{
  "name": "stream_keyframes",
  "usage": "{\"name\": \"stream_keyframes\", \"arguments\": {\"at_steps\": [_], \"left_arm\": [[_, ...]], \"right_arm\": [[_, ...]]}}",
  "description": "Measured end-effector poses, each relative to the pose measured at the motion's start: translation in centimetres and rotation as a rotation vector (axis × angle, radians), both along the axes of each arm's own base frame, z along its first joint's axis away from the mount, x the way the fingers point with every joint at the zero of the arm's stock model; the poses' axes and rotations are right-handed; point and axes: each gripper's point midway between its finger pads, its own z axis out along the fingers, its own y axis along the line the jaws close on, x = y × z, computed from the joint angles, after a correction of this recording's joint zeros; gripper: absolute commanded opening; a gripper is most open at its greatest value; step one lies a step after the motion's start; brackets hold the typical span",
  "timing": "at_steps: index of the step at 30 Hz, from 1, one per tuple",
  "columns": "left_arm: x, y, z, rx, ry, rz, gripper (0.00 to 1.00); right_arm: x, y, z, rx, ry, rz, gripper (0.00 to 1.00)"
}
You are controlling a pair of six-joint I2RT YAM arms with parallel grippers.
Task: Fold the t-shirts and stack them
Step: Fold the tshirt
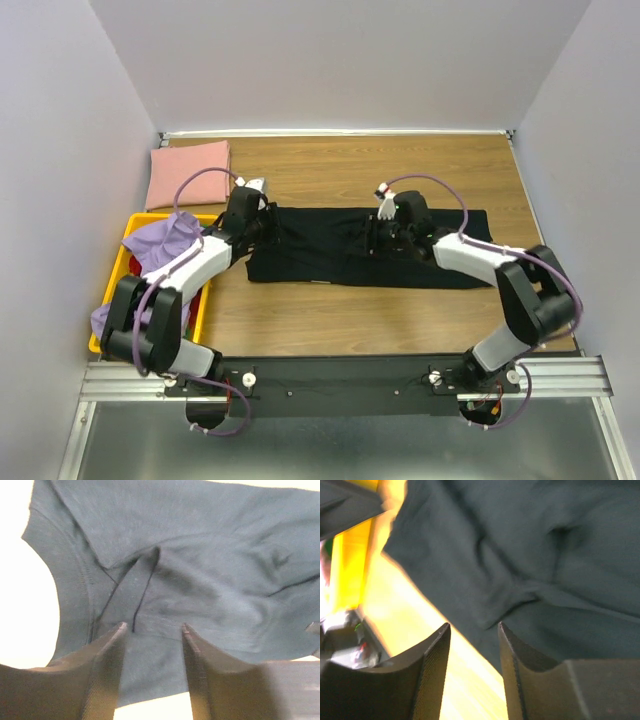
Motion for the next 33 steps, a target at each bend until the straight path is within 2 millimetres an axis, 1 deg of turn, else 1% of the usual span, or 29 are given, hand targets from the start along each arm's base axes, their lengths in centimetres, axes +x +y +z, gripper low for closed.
{"name": "stream_keyframes", "arguments": {"at_steps": [2,3,5,7,8,9,11,12,14,16,18,20,21,24,27,29,31,33], "left_arm": [[0.0,0.5,2.0,0.003,-0.057,0.043,0.6],[-0.2,0.8,2.5,0.003,-0.071,0.058,0.6],[-0.6,1.2,2.4,0.008,-0.071,0.085,0.56],[-1.6,1.8,0.6,0.033,-0.023,0.109,0.55],[-1.9,2.0,0.0,0.042,-0.005,0.116,0.55],[-2.5,2.3,-1.3,0.062,0.033,0.121,0.55],[-3.4,2.6,-3.1,0.099,0.091,0.127,0.55],[-3.5,2.8,-3.6,0.111,0.107,0.129,0.55],[-3.6,3.0,-4.8,0.14,0.144,0.134,0.54],[-2.8,2.8,-4.9,0.15,0.146,0.132,0.51],[-1.2,2.5,-4.7,0.165,0.141,0.13,0.51],[-0.4,2.3,-5.1,0.177,0.147,0.128,0.51],[0.8,2.1,-5.0,0.189,0.137,0.124,0.51],[3.1,2.0,-5.0,0.234,0.125,0.123,0.52],[5.8,2.1,-5.0,0.288,0.108,0.115,0.51],[7.4,2.1,-4.8,0.318,0.094,0.108,0.52],[8.5,2.1,-4.4,0.339,0.079,0.105,0.54],[9.2,2.4,-3.2,0.351,0.053,0.111,0.56]], "right_arm": [[1.0,-1.4,1.3,-0.069,-0.046,-0.07,0.56],[1.4,-2.2,1.6,-0.107,-0.063,-0.108,0.56],[1.5,-3.9,1.2,-0.192,-0.065,-0.17,0.56],[1.2,-6.1,-0.2,-0.299,-0.041,-0.233,0.58],[1.1,-6.7,-0.6,-0.329,-0.035,-0.249,0.58],[0.6,-7.9,-1.6,-0.385,-0.012,-0.271,0.59],[-0.5,-9.8,-3.2,-0.474,0.022,-0.303,0.61],[-1.1,-10.6,-3.9,-0.512,0.04,-0.313,0.61],[-1.8,-11.7,-4.7,-0.559,0.063,-0.324,0.61],[-2.2,-12.2,-5.2,-0.587,0.075,-0.33,0.61],[-2.2,-12.4,-5.4,-0.594,0.077,-0.334,0.62],[-2.2,-12.3,-5.4,-0.593,0.077,-0.333,0.62],[-2.2,-12.3,-5.5,-0.591,0.078,-0.33,0.62],[-2.4,-12.0,-5.5,-0.57,0.087,-0.322,0.62],[-3.0,-10.9,-5.3,-0.506,0.104,-0.3,0.62],[-4.0,-9.8,-5.2,-0.466,0.12,-0.27,0.63],[-6.3,-7.6,-4.9,-0.42,0.149,-0.194,0.64],[-9.1,-5.4,-4.6,-0.388,0.193,-0.093,0.68]]}}
